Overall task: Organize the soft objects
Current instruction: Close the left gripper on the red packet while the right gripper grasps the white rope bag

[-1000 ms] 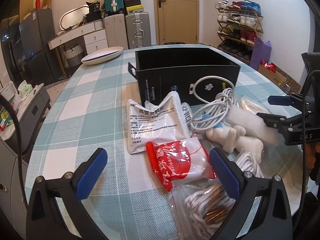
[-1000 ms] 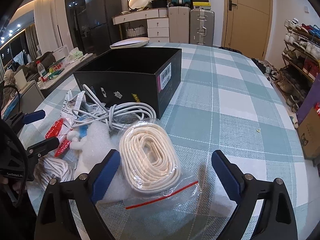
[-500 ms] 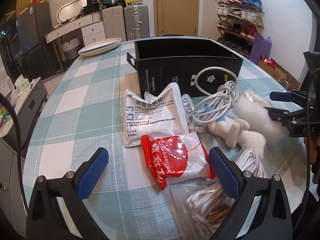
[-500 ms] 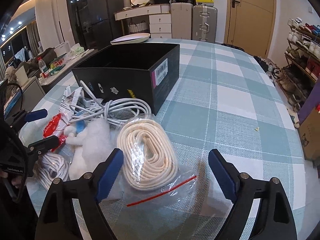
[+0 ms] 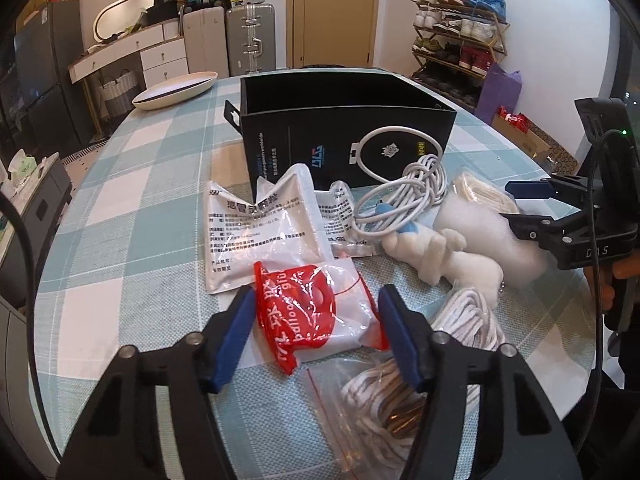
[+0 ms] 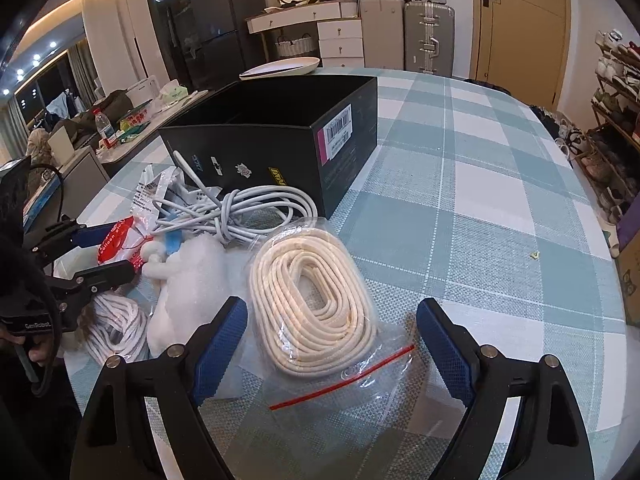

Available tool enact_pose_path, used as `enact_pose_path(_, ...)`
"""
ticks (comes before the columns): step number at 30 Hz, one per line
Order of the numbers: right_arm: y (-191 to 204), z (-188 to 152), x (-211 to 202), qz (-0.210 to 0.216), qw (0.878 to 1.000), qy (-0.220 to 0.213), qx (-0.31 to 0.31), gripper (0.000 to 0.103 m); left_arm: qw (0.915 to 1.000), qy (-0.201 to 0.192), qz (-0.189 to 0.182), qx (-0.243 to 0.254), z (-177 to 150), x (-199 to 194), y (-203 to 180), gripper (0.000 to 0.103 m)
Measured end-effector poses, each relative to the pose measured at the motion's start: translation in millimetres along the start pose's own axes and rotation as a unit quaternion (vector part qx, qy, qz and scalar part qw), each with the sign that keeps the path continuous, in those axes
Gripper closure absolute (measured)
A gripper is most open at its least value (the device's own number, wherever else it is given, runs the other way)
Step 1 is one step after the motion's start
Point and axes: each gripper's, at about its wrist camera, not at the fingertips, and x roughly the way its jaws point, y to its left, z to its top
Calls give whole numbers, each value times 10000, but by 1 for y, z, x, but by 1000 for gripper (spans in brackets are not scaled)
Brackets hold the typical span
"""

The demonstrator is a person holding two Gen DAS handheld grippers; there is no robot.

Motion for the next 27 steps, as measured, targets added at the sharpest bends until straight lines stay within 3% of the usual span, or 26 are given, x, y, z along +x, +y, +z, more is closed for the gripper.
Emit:
enact_pose_path(5, 4, -1, -1, 20, 9998, 1, -195, 17, 10000, -95, -25, -17, 1, -4, 1, 55)
enact_pose_path(13, -2, 2, 0, 63, 9991, 52, -417, 23, 9998, -189, -106, 2, 0, -12, 0, 56)
enact_pose_path(22, 4, 0, 7, -70, 9969, 267, -736, 23, 9995, -288, -102, -1, 1, -18, 1, 56)
enact_pose_path(25, 3, 1, 8, -42, 9974, 214, -682, 33, 9994, -341, -106, 1, 2, -21, 2, 56)
enact_pose_path(27, 4, 0, 6, 10, 9976, 159, -680, 48, 9992, -385, -100, -1, 3, -24, 2, 56)
